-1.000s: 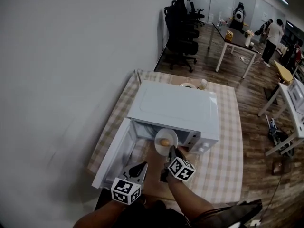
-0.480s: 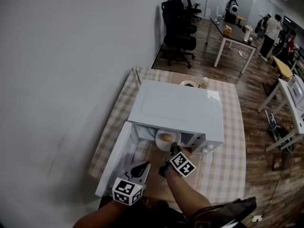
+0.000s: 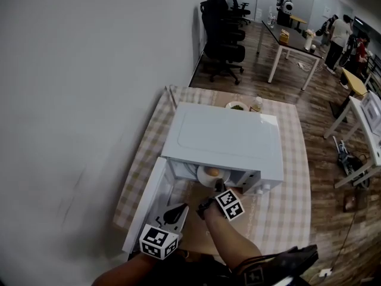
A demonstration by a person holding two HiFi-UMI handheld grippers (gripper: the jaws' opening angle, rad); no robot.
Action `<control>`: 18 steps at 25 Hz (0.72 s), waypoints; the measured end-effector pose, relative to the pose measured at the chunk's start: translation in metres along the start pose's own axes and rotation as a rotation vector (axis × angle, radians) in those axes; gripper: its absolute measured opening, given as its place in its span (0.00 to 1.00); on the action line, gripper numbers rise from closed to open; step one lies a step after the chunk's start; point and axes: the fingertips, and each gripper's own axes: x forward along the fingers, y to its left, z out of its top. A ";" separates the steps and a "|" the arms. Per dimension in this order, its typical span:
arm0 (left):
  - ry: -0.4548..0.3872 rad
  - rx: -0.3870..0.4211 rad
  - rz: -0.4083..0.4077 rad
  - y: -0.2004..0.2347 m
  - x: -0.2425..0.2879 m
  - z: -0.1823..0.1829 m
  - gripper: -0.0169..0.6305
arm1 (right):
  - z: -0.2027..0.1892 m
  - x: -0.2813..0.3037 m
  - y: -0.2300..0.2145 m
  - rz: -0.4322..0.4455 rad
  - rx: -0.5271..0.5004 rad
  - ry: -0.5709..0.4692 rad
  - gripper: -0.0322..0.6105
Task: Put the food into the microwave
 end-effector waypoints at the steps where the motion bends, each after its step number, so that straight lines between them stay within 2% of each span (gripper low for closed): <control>1: 0.001 0.007 -0.002 0.000 0.000 0.001 0.04 | 0.000 0.002 0.000 -0.002 0.006 -0.005 0.09; 12: 0.017 0.026 -0.004 0.009 -0.003 0.001 0.04 | -0.010 0.021 -0.001 -0.045 0.053 -0.011 0.10; 18: 0.020 0.028 -0.002 0.012 -0.007 0.002 0.04 | -0.015 0.024 0.002 -0.019 0.074 0.001 0.14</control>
